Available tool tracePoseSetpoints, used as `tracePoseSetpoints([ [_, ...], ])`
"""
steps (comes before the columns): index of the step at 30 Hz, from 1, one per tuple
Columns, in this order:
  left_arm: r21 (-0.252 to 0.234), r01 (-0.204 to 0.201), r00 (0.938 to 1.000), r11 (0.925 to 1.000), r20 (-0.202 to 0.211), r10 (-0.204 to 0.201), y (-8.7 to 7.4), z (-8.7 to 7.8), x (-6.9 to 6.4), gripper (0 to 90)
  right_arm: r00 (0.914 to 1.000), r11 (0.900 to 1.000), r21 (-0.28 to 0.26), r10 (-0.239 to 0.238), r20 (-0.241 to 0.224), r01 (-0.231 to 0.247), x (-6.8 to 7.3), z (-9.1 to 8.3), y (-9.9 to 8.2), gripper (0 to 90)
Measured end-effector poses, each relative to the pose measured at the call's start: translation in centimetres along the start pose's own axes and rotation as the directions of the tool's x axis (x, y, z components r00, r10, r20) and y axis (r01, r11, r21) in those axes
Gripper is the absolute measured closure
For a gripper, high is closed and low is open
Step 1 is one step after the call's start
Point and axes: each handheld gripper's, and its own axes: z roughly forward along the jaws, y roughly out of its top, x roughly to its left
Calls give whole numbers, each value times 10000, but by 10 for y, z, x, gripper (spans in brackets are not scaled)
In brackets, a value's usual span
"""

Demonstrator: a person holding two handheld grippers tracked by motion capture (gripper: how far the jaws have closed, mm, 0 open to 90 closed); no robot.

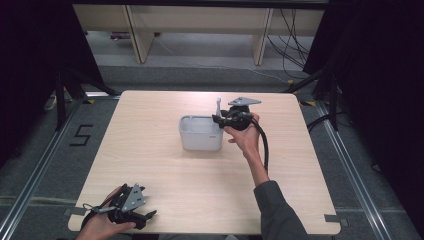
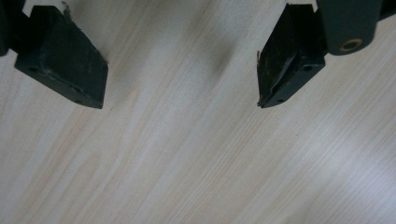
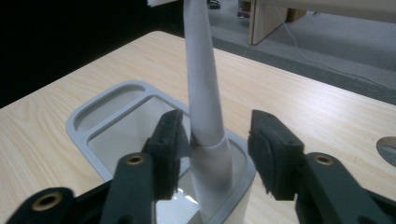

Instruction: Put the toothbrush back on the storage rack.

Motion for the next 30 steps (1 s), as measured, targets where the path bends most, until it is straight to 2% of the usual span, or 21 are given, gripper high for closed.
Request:
tracePoseSetpoints([
  [1, 18, -108, 9999, 9999, -17, 108, 0, 0, 0, 162, 9999, 9999, -89, -67, 150, 69, 1, -1, 0, 520],
  [3, -6, -75, 10000, 10000, -41, 75, 0, 0, 1, 162, 10000, 10000, -20, -7, -2, 7, 1, -2, 1, 519],
  [4, 32, -48, 10000, 10000, -54, 49, 0, 0, 1, 162, 9998, 9998, -88, -179, 81, 180, 0, -3, 1, 505],
  [11, 39, 3, 10000, 10000, -34, -3, 0, 0, 0, 162, 9999, 9998, -125, -119, 117, 120, 2, -10, 3, 463],
  [12, 48, -57, 10000, 10000, -47, 57, 0, 0, 0, 162, 9997, 9994, -281, -204, 134, 208, 2, -11, 4, 436],
  [15, 28, -30, 10000, 10000, -45, 30, 0, 0, 1, 162, 9999, 9997, -262, 3, 144, 1, 3, -15, 4, 401],
  [18, 66, -82, 10000, 9999, -53, 82, 0, 0, 1, 162, 9998, 9999, -113, -51, 175, 53, 5, -18, 3, 380],
  [19, 63, -67, 10000, 10000, -66, 68, 0, 0, 1, 162, 9998, 9999, -111, -14, 194, 16, 6, -20, 3, 376],
  [20, -131, 153, 9998, 9998, -113, -155, 0, 1, 0, 162, 9999, 9998, -186, 40, 93, -39, 6, -22, 1, 366],
  [21, -117, 125, 9999, 9999, -94, -126, 0, 1, 0, 162, 9999, 9999, -97, -61, 113, 62, 6, -23, 1, 362],
  [22, 76, -98, 9999, 9999, -45, 98, 0, 0, 1, 162, 9999, 9999, -97, -61, 113, 62, 6, -23, 1, 362],
  [23, 63, -82, 9999, 9999, -60, 83, 0, 0, 1, 162, 9998, 9997, -159, -166, 149, 169, 6, -26, 0, 362],
  [24, -125, 134, 9999, 9998, -98, -135, 0, 1, 0, 162, 9998, 9997, -159, -166, 149, 169, 6, -26, 0, 362],
  [25, -217, 230, 9996, 9995, -132, -233, 0, 2, -1, 162, 9999, 9996, -242, -168, -1, 168, 6, -28, -1, 359],
  [26, -217, 230, 9996, 9995, -132, -233, 0, 2, -1, 162, 9999, 9996, -242, -168, -1, 168, 6, -28, -1, 359],
  [27, -200, 216, 9997, 9996, -143, -219, 0, 2, -1, 162, 9999, 9996, -249, -101, 83, 103, 6, -29, -2, 357],
  [28, 29, -45, 10000, 10000, -82, 45, 0, 0, 1, 162, 10000, 9996, -285, -24, 28, 25, 8, -31, -3, 355],
  [30, 56, -49, 9999, 10000, -91, 50, 0, 0, 1, 162, 9998, 9996, -215, -202, 92, 204, 8, -34, -4, 350],
])
